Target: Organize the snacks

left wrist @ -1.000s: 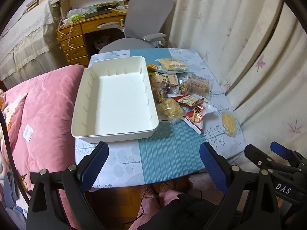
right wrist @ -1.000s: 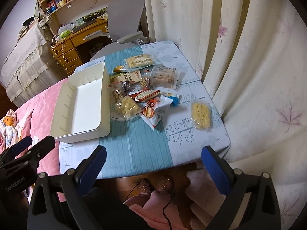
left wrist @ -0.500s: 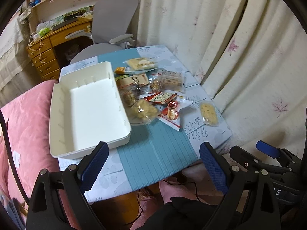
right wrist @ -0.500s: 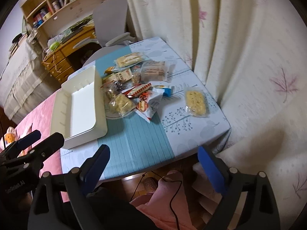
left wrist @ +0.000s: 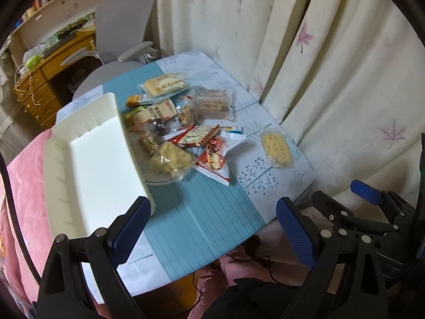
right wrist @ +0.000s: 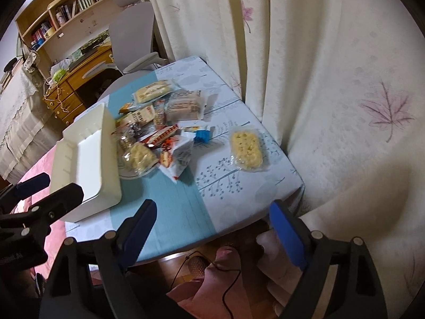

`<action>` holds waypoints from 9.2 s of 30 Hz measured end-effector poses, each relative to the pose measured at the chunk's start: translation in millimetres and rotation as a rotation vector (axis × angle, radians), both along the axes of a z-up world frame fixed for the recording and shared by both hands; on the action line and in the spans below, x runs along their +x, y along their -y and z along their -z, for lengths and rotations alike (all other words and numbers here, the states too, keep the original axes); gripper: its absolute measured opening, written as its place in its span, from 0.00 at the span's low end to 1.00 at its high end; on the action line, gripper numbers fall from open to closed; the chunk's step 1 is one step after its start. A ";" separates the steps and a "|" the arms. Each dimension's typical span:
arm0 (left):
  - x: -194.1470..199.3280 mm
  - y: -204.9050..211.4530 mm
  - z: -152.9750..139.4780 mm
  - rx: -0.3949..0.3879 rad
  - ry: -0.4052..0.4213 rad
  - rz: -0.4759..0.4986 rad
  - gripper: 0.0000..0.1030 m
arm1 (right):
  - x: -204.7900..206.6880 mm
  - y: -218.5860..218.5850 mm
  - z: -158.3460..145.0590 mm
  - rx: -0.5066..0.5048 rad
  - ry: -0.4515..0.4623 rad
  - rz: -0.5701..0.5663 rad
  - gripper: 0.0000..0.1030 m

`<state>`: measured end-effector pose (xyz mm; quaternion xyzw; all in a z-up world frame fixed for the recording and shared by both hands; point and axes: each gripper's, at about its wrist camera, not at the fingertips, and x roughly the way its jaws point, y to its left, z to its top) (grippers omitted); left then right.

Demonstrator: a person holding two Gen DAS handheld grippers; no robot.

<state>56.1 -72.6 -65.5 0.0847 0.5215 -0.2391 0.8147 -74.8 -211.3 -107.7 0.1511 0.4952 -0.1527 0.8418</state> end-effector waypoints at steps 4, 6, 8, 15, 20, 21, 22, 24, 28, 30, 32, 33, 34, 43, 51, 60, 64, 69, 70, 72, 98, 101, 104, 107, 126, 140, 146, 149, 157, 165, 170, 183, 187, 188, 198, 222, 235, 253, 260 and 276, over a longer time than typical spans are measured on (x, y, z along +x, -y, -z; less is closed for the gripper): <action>19.3 21.9 13.9 0.023 -0.056 0.015 0.92 | 16.4 19.4 14.5 0.003 -0.026 -0.002 0.83; 30.8 34.6 21.6 0.033 -0.087 0.018 0.92 | 26.5 30.2 21.7 0.010 -0.045 -0.007 0.81; 41.8 45.7 29.7 0.048 -0.117 0.019 0.92 | 37.0 41.7 29.2 0.024 -0.065 -0.016 0.81; 85.0 85.7 70.7 0.154 -0.216 0.008 0.92 | 79.7 81.2 66.0 0.121 -0.188 -0.059 0.80; 111.7 107.9 110.1 0.225 -0.290 -0.024 0.92 | 108.0 106.1 96.0 0.182 -0.286 -0.082 0.78; 115.7 110.9 118.4 0.233 -0.307 -0.034 0.92 | 113.7 110.8 103.3 0.200 -0.307 -0.086 0.78; 119.0 114.2 125.2 0.240 -0.323 -0.044 0.92 | 118.5 115.1 110.6 0.217 -0.331 -0.089 0.78; 126.8 118.8 139.8 0.257 -0.347 -0.065 0.91 | 127.1 122.4 125.1 0.251 -0.376 -0.092 0.75; 138.4 124.5 163.0 0.290 -0.390 -0.086 0.90 | 143.3 133.2 148.5 0.290 -0.447 -0.106 0.72; 143.1 125.1 174.2 0.307 -0.420 -0.101 0.86 | 151.3 135.8 158.5 0.307 -0.476 -0.112 0.71; 146.5 124.3 183.3 0.311 -0.451 -0.121 0.84 | 157.6 137.8 166.9 0.324 -0.503 -0.116 0.69; 148.4 123.8 187.0 0.315 -0.461 -0.131 0.81 | 160.7 138.2 171.2 0.329 -0.519 -0.120 0.68; 150.2 123.4 189.5 0.318 -0.466 -0.138 0.80 | 163.6 138.9 174.9 0.330 -0.535 -0.122 0.67; 158.5 122.3 206.8 0.321 -0.516 -0.151 0.56 | 177.7 141.8 191.7 0.351 -0.596 -0.138 0.55; 157.8 114.2 204.1 0.308 -0.526 -0.163 0.39 | 185.4 138.6 192.7 0.350 -0.612 -0.147 0.53; 136.0 94.9 154.4 0.255 -0.498 -0.175 0.37 | 184.7 138.8 185.7 0.419 -0.630 -0.106 0.52; 125.0 76.3 126.1 0.190 -0.470 -0.184 0.36 | 181.9 130.3 182.0 0.447 -0.634 -0.086 0.52; 117.4 46.2 90.2 0.114 -0.417 -0.178 0.34 | 176.2 116.8 164.4 0.477 -0.608 -0.055 0.52; 121.4 43.4 86.7 0.101 -0.408 -0.173 0.33 | 175.2 113.2 160.1 0.478 -0.599 -0.049 0.52; 119.0 35.1 75.6 0.081 -0.372 -0.157 0.33 | 173.1 104.7 150.5 0.481 -0.576 -0.033 0.52; 103.9 -191.8 35.0 -0.007 -0.189 -0.184 0.33 | 181.3 -99.8 59.9 0.522 -0.275 -0.052 0.52; 106.9 -215.8 38.0 -0.007 -0.175 -0.204 0.33 | 181.6 -121.0 54.8 0.523 -0.246 -0.068 0.52; 110.1 -237.9 41.6 -0.021 -0.180 -0.220 0.33 | 181.4 -141.2 49.4 0.529 -0.215 -0.093 0.52; 113.4 -252.2 44.8 -0.037 -0.177 -0.239 0.33 | 183.0 -161.9 47.6 0.533 -0.196 -0.122 0.52; 117.3 -244.3 41.6 0.032 -0.122 -0.203 0.79 | 169.1 -176.9 60.6 0.586 -0.135 -0.081 0.76; 112.8 -181.7 57.1 0.023 -0.169 -0.143 0.79 | 137.9 -125.6 82.5 0.429 -0.162 0.010 0.76; 113.7 -141.5 57.0 -0.037 -0.191 -0.103 0.79 | 129.2 -97.9 91.3 0.328 -0.163 0.000 0.76; 115.3 -121.0 54.0 -0.069 -0.190 -0.089 0.79 | 128.0 -81.7 91.9 0.293 -0.155 -0.009 0.76; 127.4 -65.0 55.7 -0.149 -0.208 -0.112 0.79 | 136.0 -37.0 86.8 0.169 -0.111 -0.097 0.76; 147.2 -16.0 75.6 -0.150 -0.267 -0.192 0.79 | 153.6 6.2 96.1 0.151 -0.128 -0.187 0.76; 154.5 1.4 92.2 -0.136 -0.324 -0.258 0.79 | 168.9 24.7 108.9 0.093 -0.155 -0.262 0.76; 192.7 35.3 137.5 -0.052 -0.445 -0.418 0.77 | 200.5 31.3 141.6 -0.050 -0.112 -0.561 0.76; 203.5 45.0 158.3 -0.005 -0.474 -0.456 0.73 | 203.1 29.2 149.8 -0.074 -0.077 -0.641 0.76; 206.1 47.1 163.9 0.002 -0.483 -0.464 0.73 | 203.7 29.2 151.4 -0.082 -0.066 -0.660 0.76; 221.6 63.3 205.7 0.124 -0.532 -0.539 0.66 | 209.5 36.2 171.3 -0.122 -0.022 -0.780 0.68; 215.7 87.4 227.9 0.186 -0.469 -0.582 0.42 | 206.8 29.9 180.8 -0.155 0.016 -0.918 0.47; 193.5 79.3 200.1 0.159 -0.482 -0.516 0.42 | 205.5 37.4 177.2 -0.086 -0.090 -0.840 0.43; 162.7 30.7 96.8 0.041 -0.424 -0.346 0.42 | 192.9 26.3 132.0 0.016 -0.069 -0.696 0.41; 144.8 -5.2 69.0 -0.003 -0.390 -0.307 0.42 | 186.8 -3.3 104.5 -0.003 -0.021 -0.693 0.41; 121.0 -124.4 12.7 -0.099 -0.245 -0.289 0.42 | 166.1 -89.4 39.9 0.042 0.124 -0.625 0.41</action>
